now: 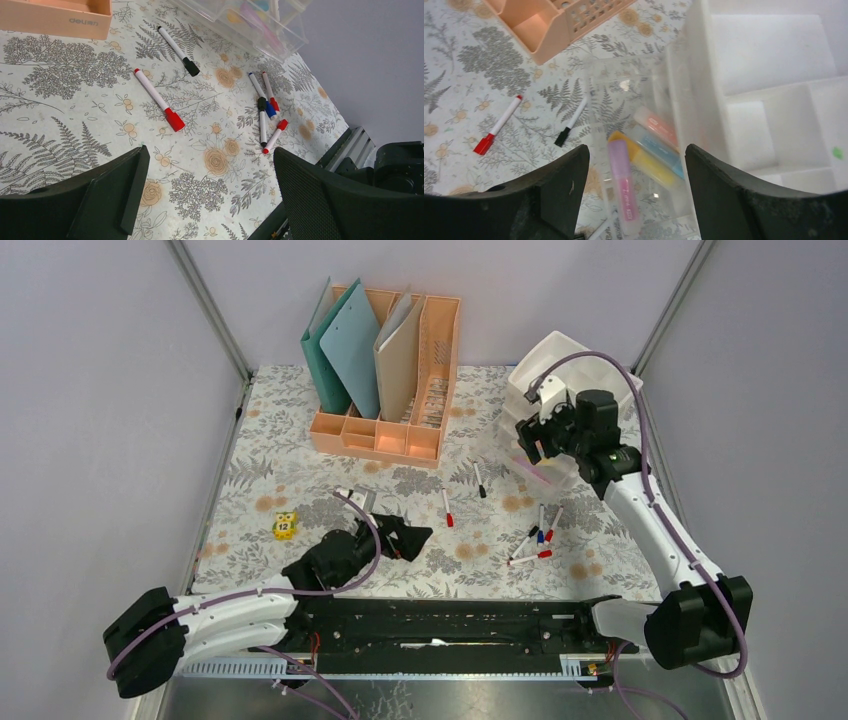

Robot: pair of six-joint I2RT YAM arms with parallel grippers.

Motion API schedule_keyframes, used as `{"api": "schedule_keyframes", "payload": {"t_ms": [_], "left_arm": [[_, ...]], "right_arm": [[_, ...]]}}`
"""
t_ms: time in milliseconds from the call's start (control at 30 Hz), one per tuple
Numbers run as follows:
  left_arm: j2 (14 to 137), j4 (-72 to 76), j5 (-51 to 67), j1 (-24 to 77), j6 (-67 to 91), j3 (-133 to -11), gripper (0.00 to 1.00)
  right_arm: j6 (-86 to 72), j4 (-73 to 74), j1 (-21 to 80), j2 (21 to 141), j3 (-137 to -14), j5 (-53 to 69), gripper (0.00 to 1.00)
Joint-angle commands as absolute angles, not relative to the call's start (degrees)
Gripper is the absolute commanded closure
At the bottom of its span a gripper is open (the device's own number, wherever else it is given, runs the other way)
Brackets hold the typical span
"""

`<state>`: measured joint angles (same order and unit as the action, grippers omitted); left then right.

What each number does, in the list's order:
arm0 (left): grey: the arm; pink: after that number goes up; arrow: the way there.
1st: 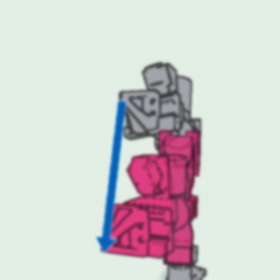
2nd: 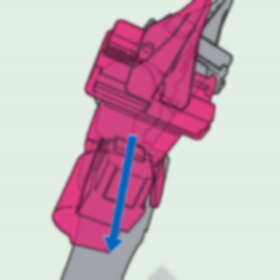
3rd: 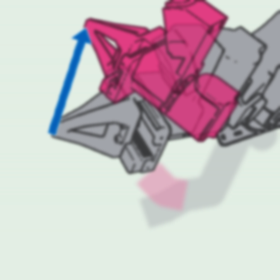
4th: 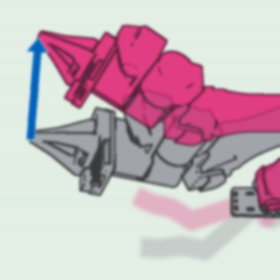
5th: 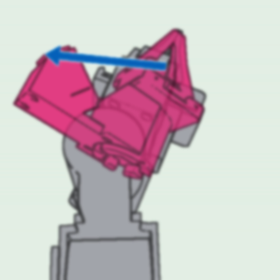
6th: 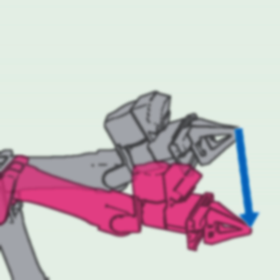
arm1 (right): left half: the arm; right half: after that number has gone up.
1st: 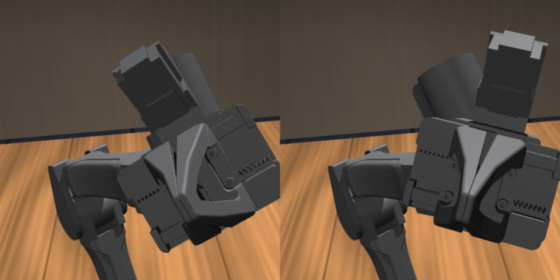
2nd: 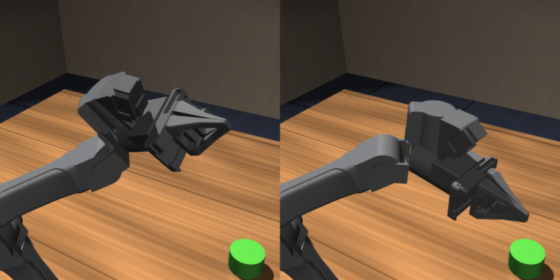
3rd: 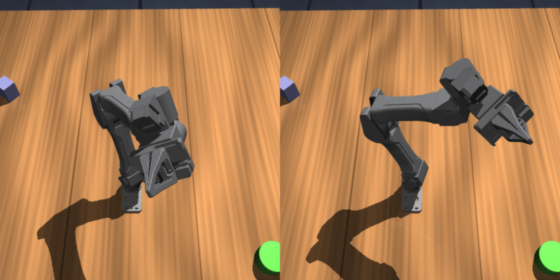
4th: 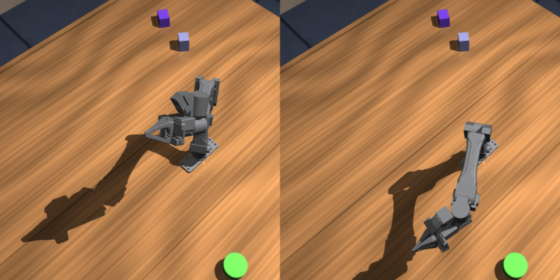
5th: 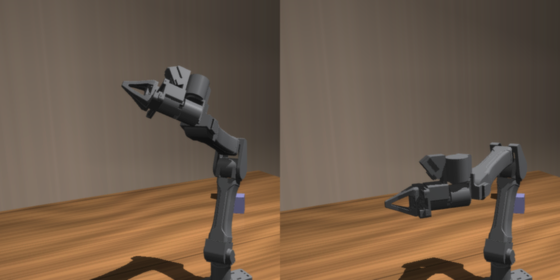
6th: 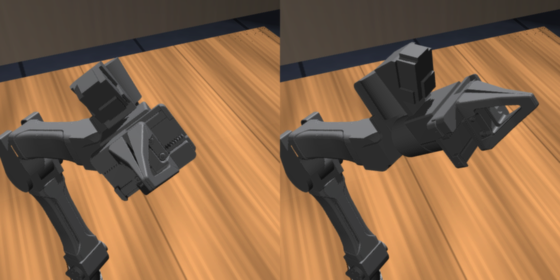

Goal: Organize the desk
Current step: Place the stationery in the drawer, then close the drawer in the storage box.

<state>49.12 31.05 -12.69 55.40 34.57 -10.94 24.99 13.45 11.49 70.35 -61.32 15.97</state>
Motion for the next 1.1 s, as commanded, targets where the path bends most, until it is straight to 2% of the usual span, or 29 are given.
{"api": "schedule_keyframes", "payload": {"t_ms": [0,33,67,100,300,433,533,567,733,767,800,833,867,933,967,1000,1067], "left_arm": [[48.5,35.1,-12.8,55.1,34.9,-9.8,0.01],[48.5,35.3,-12.8,55.1,34.9,-9.6,0.01],[48.5,35.4,-12.8,55.0,34.9,-9.4,0.01],[48.5,35.5,-12.9,55.0,34.9,-9.3,0.01],[48.6,35.6,-13.0,55.0,34.7,-9.0,0.01],[49.0,35.8,-13.2,54.9,34.6,-9.0,0.01],[49.2,35.8,-13.1,54.9,34.6,-9.0,0.01],[49.3,35.8,-13.1,55.0,34.6,-9.0,0.01],[49.6,35.9,-13.1,54.8,34.7,-9.0,0.01],[49.7,35.9,-13.1,54.8,34.8,-9.0,0.01],[49.8,35.9,-13.1,54.9,34.8,-9.1,0.01],[49.9,36.0,-13.0,54.9,34.9,-9.1,0.01],[50.0,36.1,-13.0,54.8,34.9,-9.1,0.01],[50.2,36.3,-12.9,54.8,35.0,-9.1,0.01],[50.4,36.3,-12.9,54.9,35.1,-9.2,0.01],[50.5,36.4,-12.7,54.9,35.2,-9.2,0.01],[50.7,36.8,-12.4,54.9,35.4,-9.2,0.01]], "right_arm": [[24.3,13.0,15.1,70.1,-60.3,16.9,0.23],[24.3,13.0,15.5,70.2,-60.0,16.9,0.23],[31.0,22.0,16.1,70.3,-59.9,33.0,0.20],[33.6,24.8,16.5,70.4,-59.8,34.8,0.20],[34.7,25.4,18.5,71.9,-59.6,33.8,0.22],[34.4,25.8,21.2,74.2,-59.6,29.4,0.34],[34.4,25.8,23.5,76.4,-59.6,24.9,0.52],[34.4,25.8,24.2,77.3,-59.7,23.0,0.54],[34.4,25.8,27.4,81.7,-59.7,21.6,0.54],[34.4,25.8,27.8,82.6,-59.5,12.3,0.54],[34.4,23.6,28.1,83.4,-59.4,6.3,0.54],[34.4,23.6,28.3,84.3,-59.3,6.3,0.54],[34.4,19.5,28.3,85.0,-58.9,-4.3,0.54],[34.4,15.0,28.4,86.3,-58.3,-14.6,0.54],[36.4,13.0,28.4,87.1,-57.7,-18.5,0.74],[39.8,10.5,28.4,87.5,-57.0,-21.7,0.80],[42.8,5.7,28.3,87.8,-55.6,-26.8,0.81]]}}
